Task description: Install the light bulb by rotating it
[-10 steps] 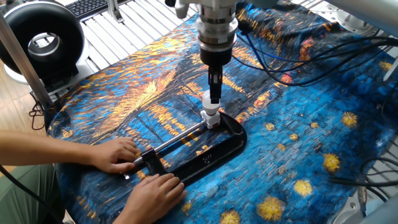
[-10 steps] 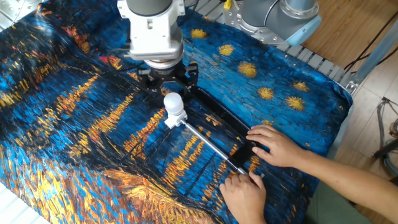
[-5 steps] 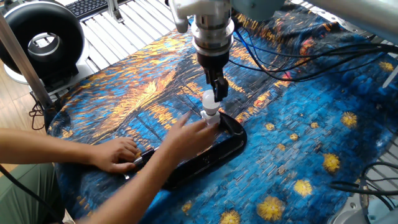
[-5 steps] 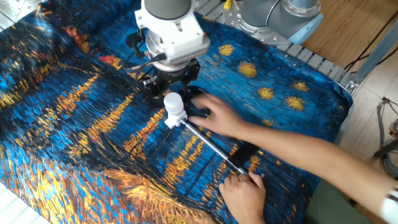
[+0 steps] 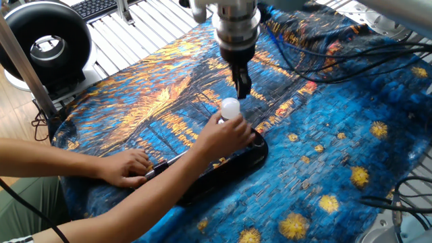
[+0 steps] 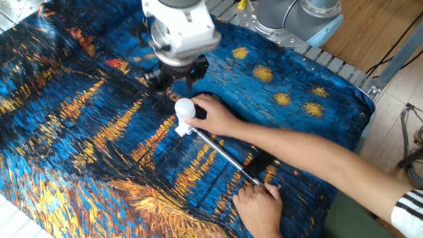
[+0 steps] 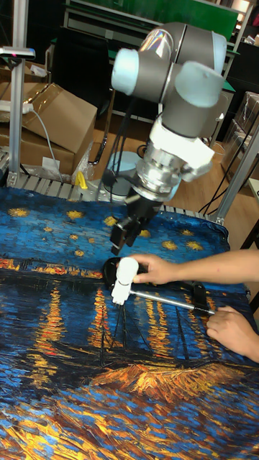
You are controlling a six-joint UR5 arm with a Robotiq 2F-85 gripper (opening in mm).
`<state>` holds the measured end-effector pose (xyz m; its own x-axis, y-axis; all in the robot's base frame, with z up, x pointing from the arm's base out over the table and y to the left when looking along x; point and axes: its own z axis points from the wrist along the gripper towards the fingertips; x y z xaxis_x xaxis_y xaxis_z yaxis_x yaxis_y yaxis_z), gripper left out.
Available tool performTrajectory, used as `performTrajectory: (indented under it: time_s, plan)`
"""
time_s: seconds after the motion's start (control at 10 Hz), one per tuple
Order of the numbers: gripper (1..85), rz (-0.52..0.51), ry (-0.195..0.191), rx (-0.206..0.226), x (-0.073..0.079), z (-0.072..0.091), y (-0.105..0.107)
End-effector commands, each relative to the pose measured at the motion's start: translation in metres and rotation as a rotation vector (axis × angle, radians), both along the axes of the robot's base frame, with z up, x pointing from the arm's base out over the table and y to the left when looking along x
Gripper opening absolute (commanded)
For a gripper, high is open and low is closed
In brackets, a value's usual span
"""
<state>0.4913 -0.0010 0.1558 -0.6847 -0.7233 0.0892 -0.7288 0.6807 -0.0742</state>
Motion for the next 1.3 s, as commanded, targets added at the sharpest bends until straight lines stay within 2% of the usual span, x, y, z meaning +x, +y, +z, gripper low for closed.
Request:
performTrajectory:
  time_s: [0.0,0.1,0.3,0.5,0.6,0.8,0.9,1.0,1.2]
  plan:
    - [49.3,-0.406,-0.042,0.082,0.008,0.017,0.000]
    - [48.3,-0.494,-0.057,0.121,0.015,0.023,0.005]
    - [44.0,-0.604,-0.075,0.123,0.022,0.037,-0.001]
    - [41.3,-0.724,-0.094,0.162,0.033,0.044,-0.004]
    - [38.7,-0.722,-0.101,0.134,0.032,0.043,-0.016]
    - [37.7,-0.760,-0.131,0.134,0.039,0.044,-0.015]
    - [31.7,-0.784,-0.155,0.134,0.046,0.045,-0.015]
    - [29.3,-0.806,-0.162,0.130,0.046,0.045,-0.017]
    - [23.7,-0.841,-0.150,0.131,0.048,0.041,-0.016]
